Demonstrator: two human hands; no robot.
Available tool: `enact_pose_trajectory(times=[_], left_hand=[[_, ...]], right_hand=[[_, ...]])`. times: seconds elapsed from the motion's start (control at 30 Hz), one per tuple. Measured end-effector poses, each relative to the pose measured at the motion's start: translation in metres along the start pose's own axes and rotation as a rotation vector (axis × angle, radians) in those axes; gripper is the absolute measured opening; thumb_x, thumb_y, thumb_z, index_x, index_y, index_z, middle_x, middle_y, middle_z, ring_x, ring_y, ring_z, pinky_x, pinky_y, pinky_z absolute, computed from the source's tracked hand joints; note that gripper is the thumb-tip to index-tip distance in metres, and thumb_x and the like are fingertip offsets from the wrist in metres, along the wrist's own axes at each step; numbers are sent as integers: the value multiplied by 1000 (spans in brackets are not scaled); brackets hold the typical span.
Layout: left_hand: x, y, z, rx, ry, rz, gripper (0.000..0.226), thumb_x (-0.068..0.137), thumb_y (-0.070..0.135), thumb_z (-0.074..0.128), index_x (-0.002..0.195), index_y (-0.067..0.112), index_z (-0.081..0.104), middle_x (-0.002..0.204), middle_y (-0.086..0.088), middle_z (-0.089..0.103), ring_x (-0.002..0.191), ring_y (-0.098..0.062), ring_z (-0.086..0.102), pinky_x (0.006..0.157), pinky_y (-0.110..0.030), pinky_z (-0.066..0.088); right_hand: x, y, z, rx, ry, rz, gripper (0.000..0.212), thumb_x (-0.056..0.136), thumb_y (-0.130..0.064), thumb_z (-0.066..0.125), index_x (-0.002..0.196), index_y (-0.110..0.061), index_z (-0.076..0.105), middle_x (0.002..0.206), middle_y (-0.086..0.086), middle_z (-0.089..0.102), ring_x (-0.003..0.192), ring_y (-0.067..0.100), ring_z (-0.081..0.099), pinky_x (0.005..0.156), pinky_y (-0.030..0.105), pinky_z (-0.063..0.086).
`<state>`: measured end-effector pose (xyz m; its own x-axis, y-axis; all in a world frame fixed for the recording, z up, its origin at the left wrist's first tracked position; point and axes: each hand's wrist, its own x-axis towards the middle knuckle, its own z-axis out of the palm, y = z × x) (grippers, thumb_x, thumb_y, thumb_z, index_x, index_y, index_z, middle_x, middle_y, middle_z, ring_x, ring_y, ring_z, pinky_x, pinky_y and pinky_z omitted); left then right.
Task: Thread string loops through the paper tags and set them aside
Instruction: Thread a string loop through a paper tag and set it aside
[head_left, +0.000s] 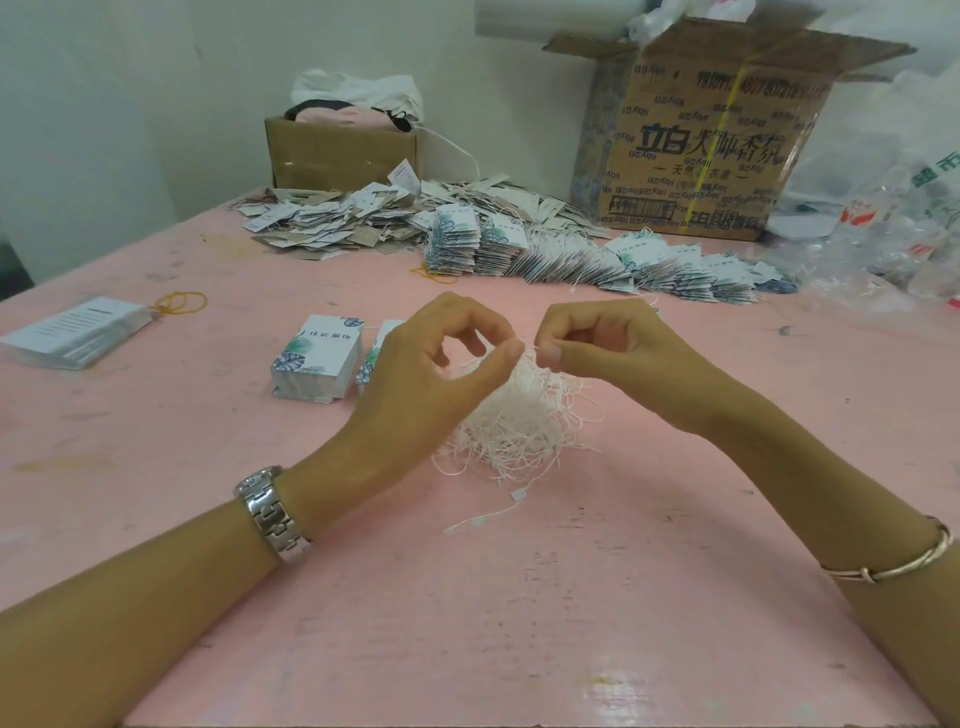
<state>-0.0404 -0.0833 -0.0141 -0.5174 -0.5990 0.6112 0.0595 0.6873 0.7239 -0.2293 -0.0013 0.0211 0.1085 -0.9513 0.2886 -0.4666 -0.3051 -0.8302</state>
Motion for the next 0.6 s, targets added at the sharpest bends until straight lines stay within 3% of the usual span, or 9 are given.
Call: enact_pose_trajectory(times=[0.07,0.13,0.2,0.3,0.4,0.5,0.6], left_hand=[[2,1,-3,-10,63,31,5,89,27,66,88,24,63,86,16,64,81,-1,59,74,-18,38],[3,0,-5,-28,129,55,5,90,26,64,89,22,62,85,13,65,81,-2,59,75,-21,41],[4,0,-7,-42,183,66,4,92,24,65,90,23,62,86,10,67,82,-4,60,76,-26,43],[4,0,-7,-56,207,76,7,94,23,64,90,26,60,84,13,69,82,-5,62,76,-29,44],[4,-1,-6,-71,181,69,6,95,24,62,91,26,58,80,16,70,81,-7,64,75,-29,43],[4,-4,-5,-69,139,12,6,93,26,64,89,25,60,77,15,69,81,-13,67,75,-31,43],[3,-7,-2,-65,86,-45,8,92,22,66,86,27,62,74,15,69,80,-17,67,77,-39,43]], right_hand=[[0,2,-1,13,-61,40,9,88,-20,66,80,-17,69,78,4,59,75,22,48,76,37,39],[-1,5,-1,-37,-92,59,9,89,-20,70,81,-14,71,77,4,61,72,21,46,70,38,36],[-1,8,-2,-136,-73,50,8,88,-18,72,82,-12,71,73,7,61,65,14,44,63,31,37],[0,12,0,-280,-9,20,6,87,-18,73,84,-13,72,72,-4,62,60,4,42,59,22,36],[1,14,1,-286,110,-39,8,85,-19,75,86,-11,75,75,1,60,63,13,45,61,20,36],[2,12,-1,-176,197,-100,16,83,-20,74,89,-5,76,79,15,60,71,36,48,63,34,39],[3,10,-2,-34,288,-135,19,80,-22,74,91,-6,77,82,16,61,77,36,51,68,36,43]])
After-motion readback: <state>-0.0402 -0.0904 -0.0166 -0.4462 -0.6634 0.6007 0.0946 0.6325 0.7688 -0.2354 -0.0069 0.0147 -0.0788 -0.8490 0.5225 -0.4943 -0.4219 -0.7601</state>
